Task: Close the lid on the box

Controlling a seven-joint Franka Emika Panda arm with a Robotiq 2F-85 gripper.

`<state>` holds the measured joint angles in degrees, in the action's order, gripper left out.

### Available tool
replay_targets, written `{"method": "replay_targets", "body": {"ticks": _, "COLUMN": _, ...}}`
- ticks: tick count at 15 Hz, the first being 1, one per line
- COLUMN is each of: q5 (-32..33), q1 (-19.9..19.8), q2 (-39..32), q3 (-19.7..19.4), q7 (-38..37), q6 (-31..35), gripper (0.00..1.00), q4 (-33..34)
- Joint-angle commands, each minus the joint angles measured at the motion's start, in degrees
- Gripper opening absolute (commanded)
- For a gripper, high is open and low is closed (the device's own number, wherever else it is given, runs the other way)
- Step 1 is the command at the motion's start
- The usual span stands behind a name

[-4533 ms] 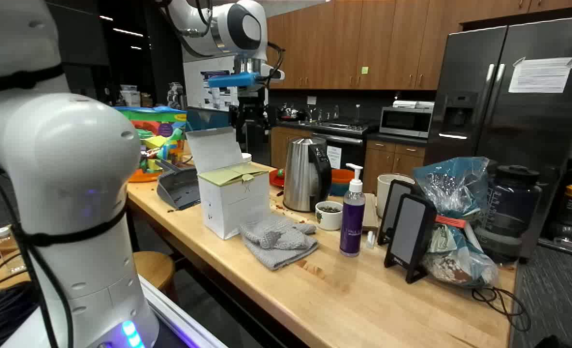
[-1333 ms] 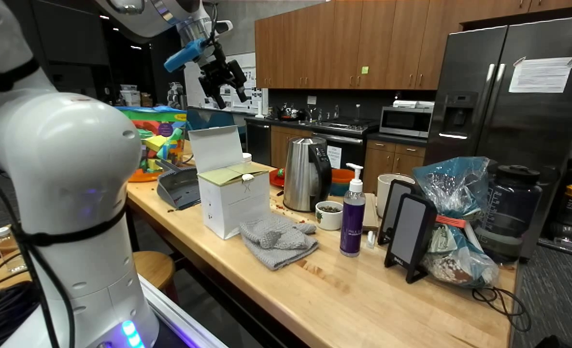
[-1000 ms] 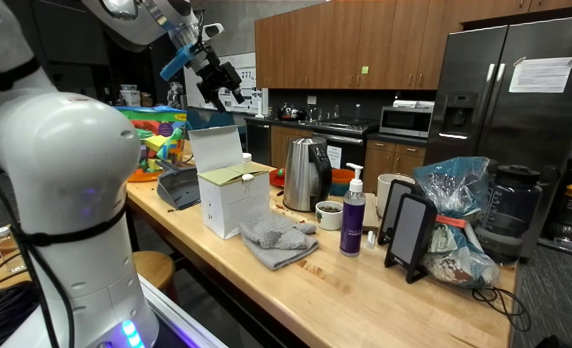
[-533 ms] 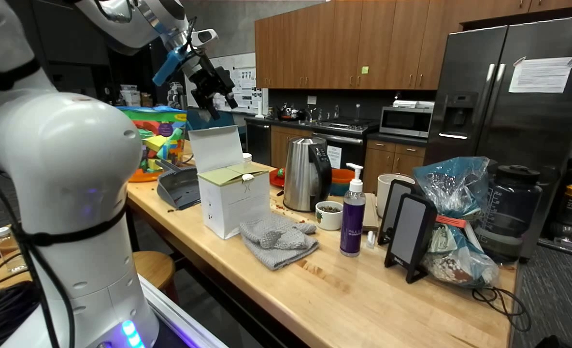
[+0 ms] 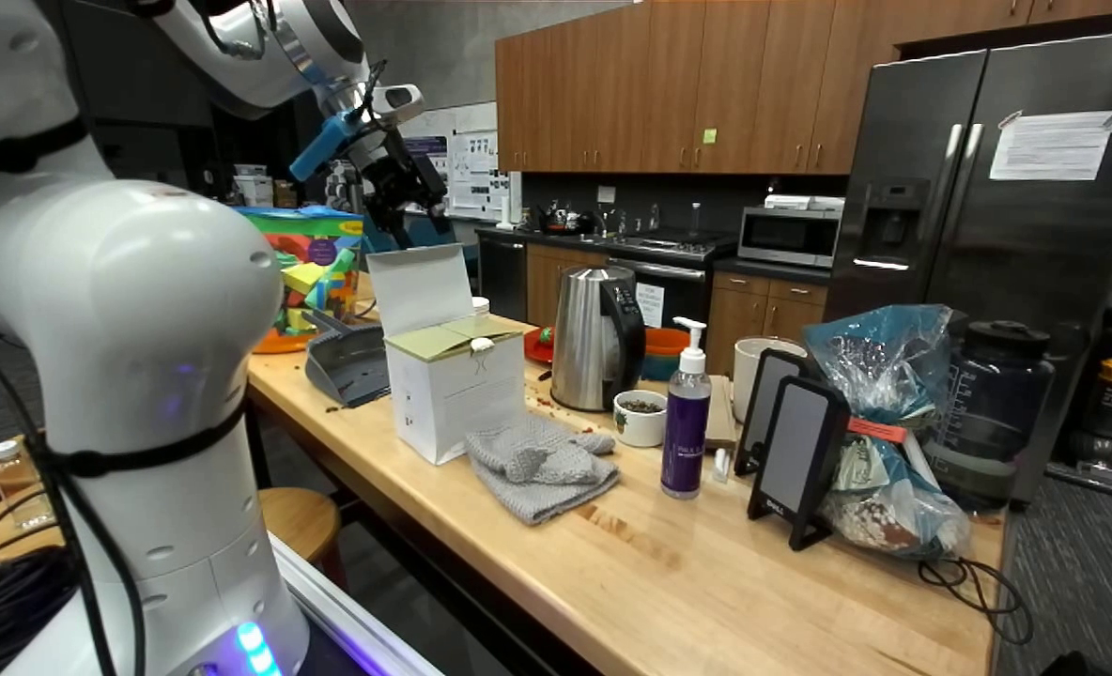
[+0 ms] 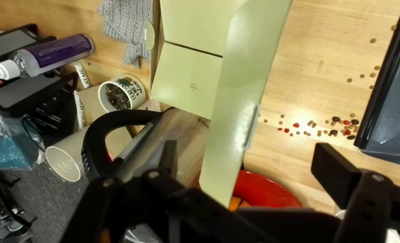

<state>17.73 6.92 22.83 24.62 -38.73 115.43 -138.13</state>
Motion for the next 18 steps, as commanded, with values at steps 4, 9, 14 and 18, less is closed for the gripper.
{"method": "replay_targets", "body": {"ticks": 4, "q5": -0.69, "q1": 0.74, "q2": -2.61, "q3": -2.55, "q7": 0.59, "q6": -1.84, "gripper": 1.00, "q4": 1.20}}
{"method": "replay_targets", "body": {"ticks": 9, "q5": -0.69, "q1": 0.39, "q2": -2.64, "q3": -4.27, "q7": 0.57, "q6": -2.14, "gripper": 1.00, "q4": 0.99}}
{"method": "replay_targets", "body": {"ticks": 14, "q5": -0.94, "q1": 0.13, "q2": -1.38, "q3": -6.19, "q7": 0.88, "q6": -2.57, "gripper": 1.00, "q4": 0.58}}
{"method": "replay_targets", "body": {"ticks": 18, "q5": -1.56, "q1": -0.14, "q2": -0.93, "q3": -7.94, "q7": 1.63, "q6": -2.25, "gripper": 1.00, "q4": 0.34}}
